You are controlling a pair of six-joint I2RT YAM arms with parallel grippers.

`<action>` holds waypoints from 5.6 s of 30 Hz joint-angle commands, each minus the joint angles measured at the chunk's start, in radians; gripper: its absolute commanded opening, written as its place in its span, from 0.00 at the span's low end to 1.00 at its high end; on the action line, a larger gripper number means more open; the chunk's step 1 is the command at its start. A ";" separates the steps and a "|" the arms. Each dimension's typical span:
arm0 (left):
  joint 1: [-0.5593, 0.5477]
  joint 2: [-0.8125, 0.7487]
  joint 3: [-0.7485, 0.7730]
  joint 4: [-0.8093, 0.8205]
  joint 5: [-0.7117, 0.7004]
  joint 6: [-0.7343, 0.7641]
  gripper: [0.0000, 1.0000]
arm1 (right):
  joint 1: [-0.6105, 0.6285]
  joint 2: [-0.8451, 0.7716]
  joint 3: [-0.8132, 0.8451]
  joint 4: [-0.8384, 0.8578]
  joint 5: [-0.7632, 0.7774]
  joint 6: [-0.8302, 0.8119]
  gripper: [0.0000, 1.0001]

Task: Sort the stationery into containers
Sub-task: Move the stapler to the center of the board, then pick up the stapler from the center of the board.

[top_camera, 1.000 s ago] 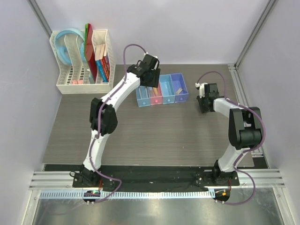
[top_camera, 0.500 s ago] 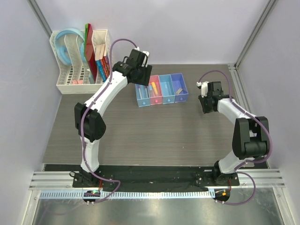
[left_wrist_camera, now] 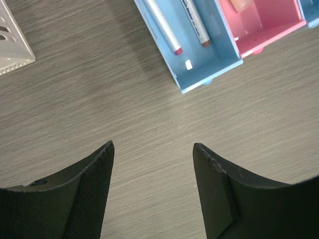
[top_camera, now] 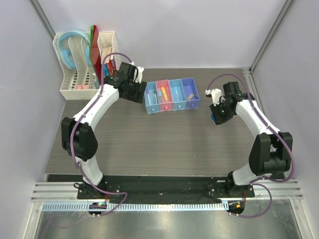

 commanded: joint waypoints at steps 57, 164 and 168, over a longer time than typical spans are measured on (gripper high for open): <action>0.027 -0.190 -0.269 0.078 0.204 0.129 0.66 | 0.146 0.146 -0.094 0.129 -0.018 0.014 0.23; 0.044 -0.318 -0.303 -0.008 0.171 0.218 0.68 | 0.181 -0.411 -0.910 1.266 0.040 0.213 0.59; 0.044 -0.318 -0.297 -0.013 0.171 0.215 0.68 | 0.161 -0.409 -0.911 1.286 0.044 0.244 0.55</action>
